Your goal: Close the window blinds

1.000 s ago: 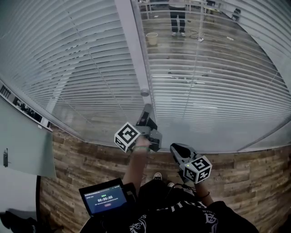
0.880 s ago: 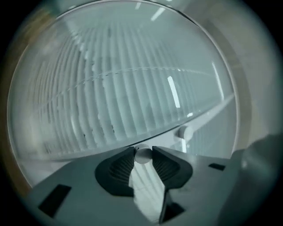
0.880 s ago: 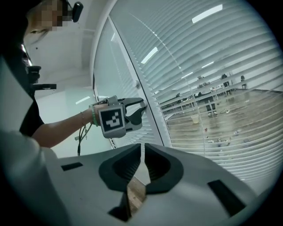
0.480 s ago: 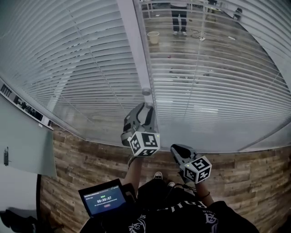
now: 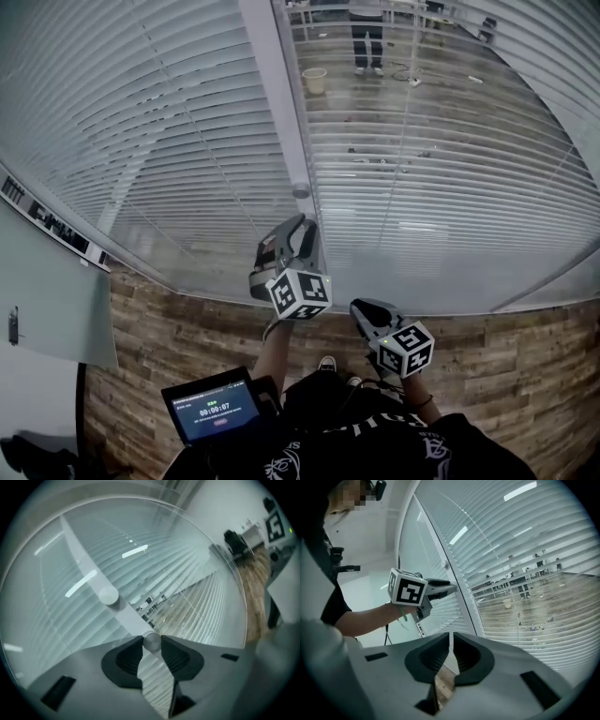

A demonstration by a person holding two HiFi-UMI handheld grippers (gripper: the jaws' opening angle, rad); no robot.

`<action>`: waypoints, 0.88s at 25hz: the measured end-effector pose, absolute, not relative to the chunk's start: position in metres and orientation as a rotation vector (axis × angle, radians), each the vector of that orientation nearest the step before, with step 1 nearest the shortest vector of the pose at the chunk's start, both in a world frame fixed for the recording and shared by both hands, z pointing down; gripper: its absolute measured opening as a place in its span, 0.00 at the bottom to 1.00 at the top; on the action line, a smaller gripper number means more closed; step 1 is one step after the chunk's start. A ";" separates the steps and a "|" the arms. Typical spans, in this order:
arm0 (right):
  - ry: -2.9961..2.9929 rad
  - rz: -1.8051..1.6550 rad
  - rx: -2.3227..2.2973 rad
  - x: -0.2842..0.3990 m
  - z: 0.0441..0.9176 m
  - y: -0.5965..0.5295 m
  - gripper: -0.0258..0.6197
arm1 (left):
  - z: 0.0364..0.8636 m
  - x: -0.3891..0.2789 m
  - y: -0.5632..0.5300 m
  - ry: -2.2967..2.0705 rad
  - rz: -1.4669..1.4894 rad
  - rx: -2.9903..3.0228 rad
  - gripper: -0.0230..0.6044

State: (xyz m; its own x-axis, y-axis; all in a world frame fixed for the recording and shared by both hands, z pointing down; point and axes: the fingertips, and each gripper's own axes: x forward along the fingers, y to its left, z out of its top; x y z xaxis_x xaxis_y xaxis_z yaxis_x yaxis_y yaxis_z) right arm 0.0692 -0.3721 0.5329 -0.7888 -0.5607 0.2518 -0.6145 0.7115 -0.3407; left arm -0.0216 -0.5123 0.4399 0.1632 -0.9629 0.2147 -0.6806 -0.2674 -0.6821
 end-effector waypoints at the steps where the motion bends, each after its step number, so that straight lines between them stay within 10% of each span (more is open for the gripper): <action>1: -2.782 0.628 0.967 0.070 0.533 -0.372 0.10 | 0.439 -0.023 -0.512 1.628 -0.765 -2.129 0.24; 12: -2.764 0.654 1.006 0.076 0.540 -0.375 0.10 | 0.435 -0.032 -0.514 1.842 1.785 -3.117 0.23; 22: -2.751 0.668 1.003 0.076 0.546 -0.372 0.10 | 0.433 -0.031 -0.504 1.627 -0.793 -2.006 0.27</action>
